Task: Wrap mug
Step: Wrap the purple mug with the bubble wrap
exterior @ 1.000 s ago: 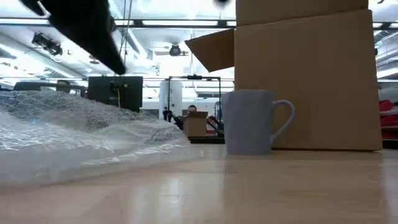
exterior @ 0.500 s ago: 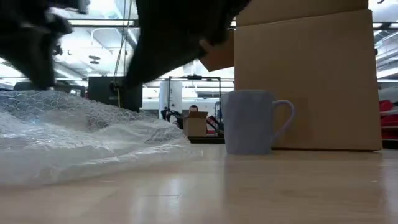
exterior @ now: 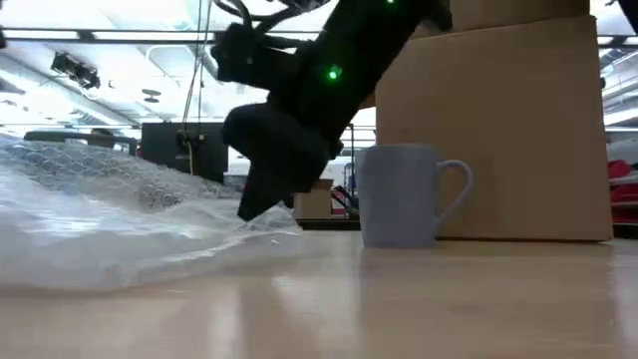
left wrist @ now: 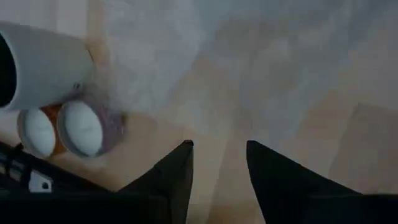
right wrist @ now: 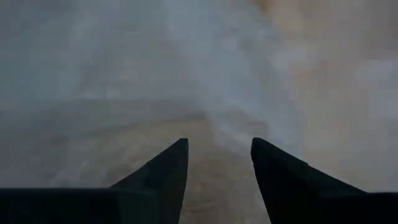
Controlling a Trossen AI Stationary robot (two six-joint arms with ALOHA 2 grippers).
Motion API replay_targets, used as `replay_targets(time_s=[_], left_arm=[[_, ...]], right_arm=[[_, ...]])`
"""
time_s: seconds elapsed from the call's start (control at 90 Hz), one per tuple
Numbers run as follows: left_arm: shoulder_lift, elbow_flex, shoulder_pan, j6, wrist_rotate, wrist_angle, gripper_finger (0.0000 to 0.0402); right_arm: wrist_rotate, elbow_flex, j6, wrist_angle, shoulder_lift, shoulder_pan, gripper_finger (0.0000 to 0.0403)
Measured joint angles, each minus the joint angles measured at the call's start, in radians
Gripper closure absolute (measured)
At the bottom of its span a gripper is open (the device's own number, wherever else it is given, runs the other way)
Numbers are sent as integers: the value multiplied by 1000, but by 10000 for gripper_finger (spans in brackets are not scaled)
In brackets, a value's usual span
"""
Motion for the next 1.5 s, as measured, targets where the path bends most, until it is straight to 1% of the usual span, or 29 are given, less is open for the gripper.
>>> replay_targets(time_s=[0.089, 0.189, 0.322, 0.411, 0.5, 0.556, 0.7, 0.8, 0.911, 1.067, 1.144, 1.178, 1.267, 1.3, 1.389, 1.5], left_arm=[[0, -30, -5, -30, -13, 1, 268], [0, -78, -3, -46, -6, 49, 268], [0, -140, -4, -47, 23, 159, 268], [0, -160, -4, -47, 26, 159, 268], [0, -164, -4, -47, 27, 110, 268], [0, -164, -4, -47, 28, 77, 268], [0, -158, -4, -52, 61, 6, 268], [0, -138, -4, -53, 92, -35, 268], [-1, -101, -4, -58, 93, -105, 268], [-2, -33, -7, -80, 81, -226, 268], [-2, -1, -11, -83, 72, -273, 268], [-2, 11, -13, -84, 67, -285, 268], [-2, 30, -17, -94, 41, -290, 268], [-2, 35, -17, -102, 24, -287, 268], [-2, 37, -17, -105, -38, -255, 268], [-1, 36, -16, -103, -116, -201, 268]], right_arm=[[16, 0, -50, 11, 0, -5, 263], [16, 0, -113, 29, 0, -17, 272], [15, 0, -86, 23, 0, -54, 292], [1, 0, -59, 21, 0, -74, 326], [-12, 0, -60, 22, 0, -81, 379], [1, 0, -77, 22, -1, -78, 394], [109, 38, -132, -5, -14, -54, 402], [232, 72, -193, -9, -34, -21, 402], [396, 112, -286, -6, -52, 26, 403], [631, 177, -495, -6, -69, 102, 403], [746, 230, -610, -1, -69, 136, 403], [801, 258, -667, -4, -69, 150, 403], [907, 333, -783, 0, -71, 182, 403], [922, 356, -795, -2, -72, 192, 403], [922, 409, -815, -3, -79, 223, 403], [918, 434, -812, 2, -95, 249, 403]])
